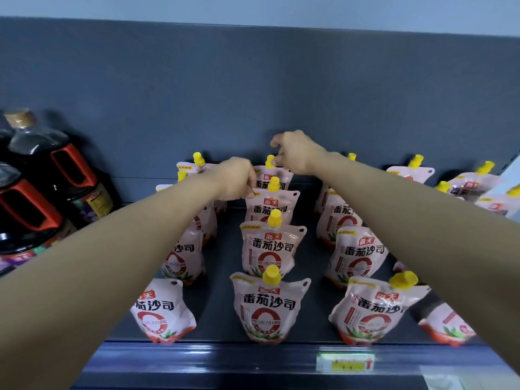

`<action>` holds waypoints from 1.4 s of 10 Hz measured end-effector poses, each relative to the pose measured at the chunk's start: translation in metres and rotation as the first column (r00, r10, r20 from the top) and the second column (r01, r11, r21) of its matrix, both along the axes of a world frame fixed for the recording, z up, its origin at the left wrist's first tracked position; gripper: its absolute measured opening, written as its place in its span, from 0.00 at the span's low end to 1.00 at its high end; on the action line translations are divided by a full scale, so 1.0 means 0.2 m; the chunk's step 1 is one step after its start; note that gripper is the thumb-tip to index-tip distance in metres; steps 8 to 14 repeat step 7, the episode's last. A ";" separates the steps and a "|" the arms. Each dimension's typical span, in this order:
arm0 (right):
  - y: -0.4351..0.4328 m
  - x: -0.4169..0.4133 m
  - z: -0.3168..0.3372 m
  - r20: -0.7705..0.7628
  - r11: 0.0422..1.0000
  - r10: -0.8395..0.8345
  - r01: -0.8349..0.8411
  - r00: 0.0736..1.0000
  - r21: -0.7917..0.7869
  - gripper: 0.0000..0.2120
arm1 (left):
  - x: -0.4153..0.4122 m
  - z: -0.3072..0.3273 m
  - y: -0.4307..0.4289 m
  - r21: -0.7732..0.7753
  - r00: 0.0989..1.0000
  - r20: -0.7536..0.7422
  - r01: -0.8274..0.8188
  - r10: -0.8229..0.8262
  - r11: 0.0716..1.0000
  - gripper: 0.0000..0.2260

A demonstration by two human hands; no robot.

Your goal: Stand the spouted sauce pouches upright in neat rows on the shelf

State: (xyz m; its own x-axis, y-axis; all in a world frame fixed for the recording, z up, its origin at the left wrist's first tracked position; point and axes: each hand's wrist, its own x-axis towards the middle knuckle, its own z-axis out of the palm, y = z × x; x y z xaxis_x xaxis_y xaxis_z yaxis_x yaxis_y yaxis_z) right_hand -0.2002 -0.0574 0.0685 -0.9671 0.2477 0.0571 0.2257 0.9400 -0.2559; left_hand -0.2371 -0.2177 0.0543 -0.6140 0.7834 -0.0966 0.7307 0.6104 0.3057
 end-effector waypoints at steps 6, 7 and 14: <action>0.24 0.67 0.30 0.082 0.953 -0.110 0.082 0.991 0.290 0.12 | 0.29 0.23 0.03 0.243 0.990 -0.116 0.106 -0.079 0.964 0.09; 0.24 0.78 0.30 0.085 0.943 -0.126 0.093 0.988 0.320 0.11 | 0.42 0.29 0.06 0.260 0.988 -0.122 0.123 -0.094 0.958 0.09; 0.24 0.78 0.30 0.085 0.943 -0.126 0.093 0.988 0.320 0.11 | 0.42 0.29 0.06 0.260 0.988 -0.122 0.123 -0.094 0.958 0.09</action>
